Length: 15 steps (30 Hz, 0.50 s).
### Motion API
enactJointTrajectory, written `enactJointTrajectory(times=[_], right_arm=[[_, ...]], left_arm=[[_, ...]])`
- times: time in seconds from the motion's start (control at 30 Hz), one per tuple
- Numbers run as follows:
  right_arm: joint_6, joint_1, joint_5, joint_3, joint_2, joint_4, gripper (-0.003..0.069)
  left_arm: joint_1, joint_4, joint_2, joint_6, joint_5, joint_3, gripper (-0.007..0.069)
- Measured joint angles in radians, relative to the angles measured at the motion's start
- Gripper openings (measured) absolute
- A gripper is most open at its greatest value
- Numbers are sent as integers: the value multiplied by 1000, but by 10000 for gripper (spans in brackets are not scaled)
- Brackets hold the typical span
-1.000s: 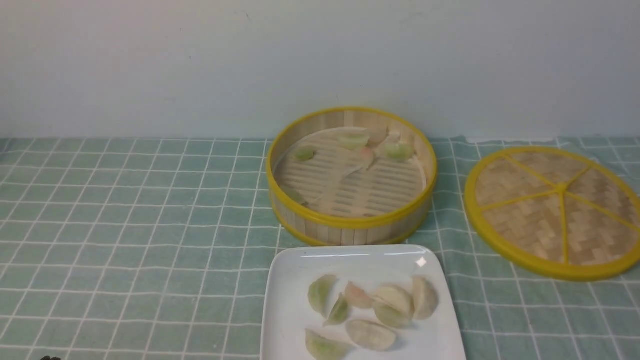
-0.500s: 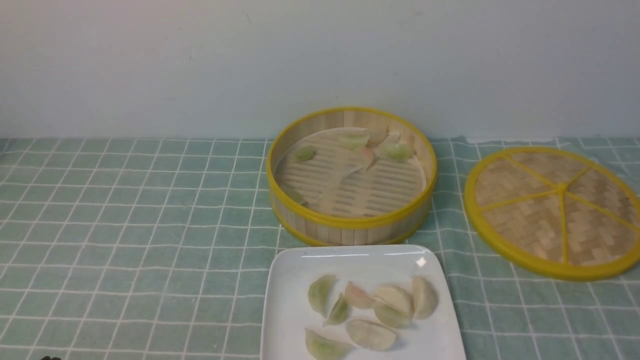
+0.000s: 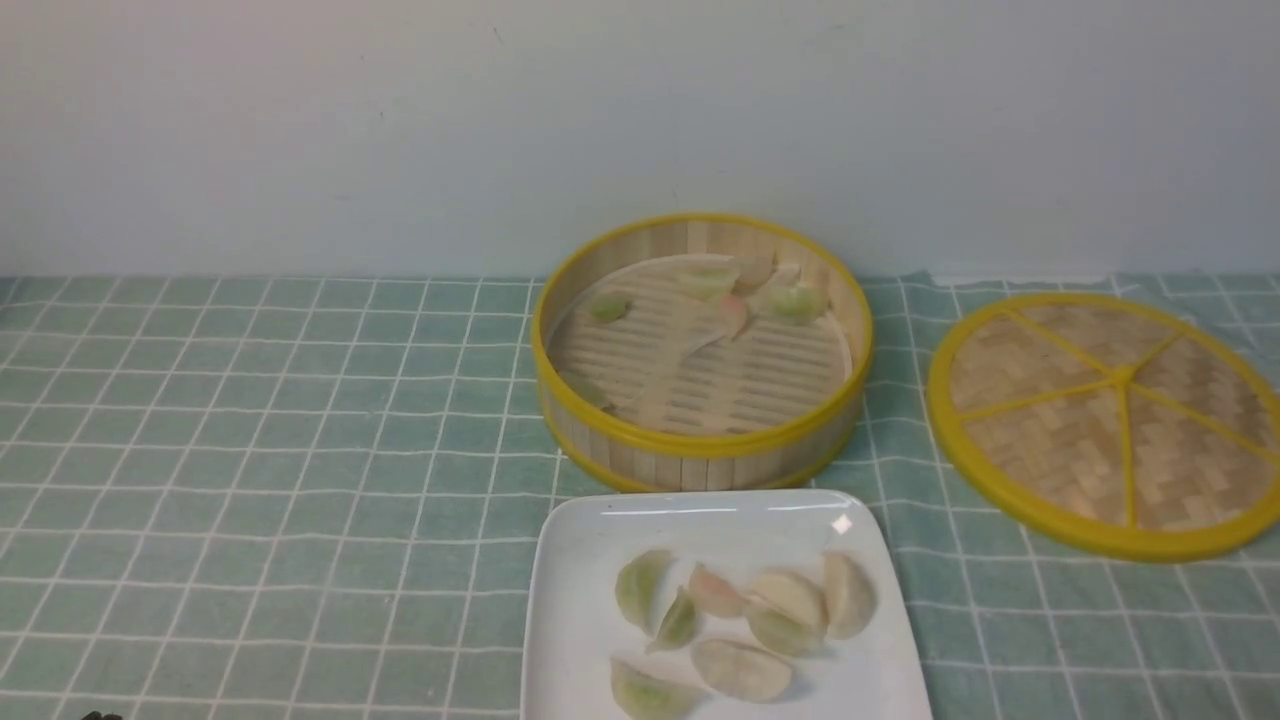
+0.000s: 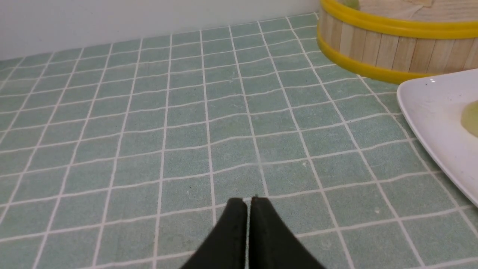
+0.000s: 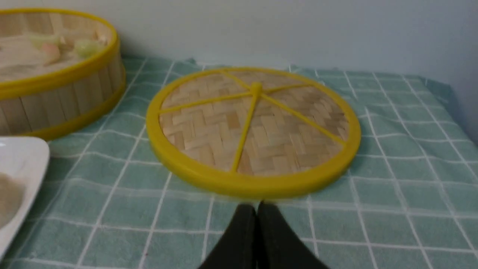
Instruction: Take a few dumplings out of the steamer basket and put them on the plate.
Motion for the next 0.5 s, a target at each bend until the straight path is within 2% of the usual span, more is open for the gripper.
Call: enactJointTrajectory(times=[0.5], right_arm=[[0, 1, -1, 1, -11, 7, -15]], left_arm=[[0, 0, 0, 0, 0, 0, -6]])
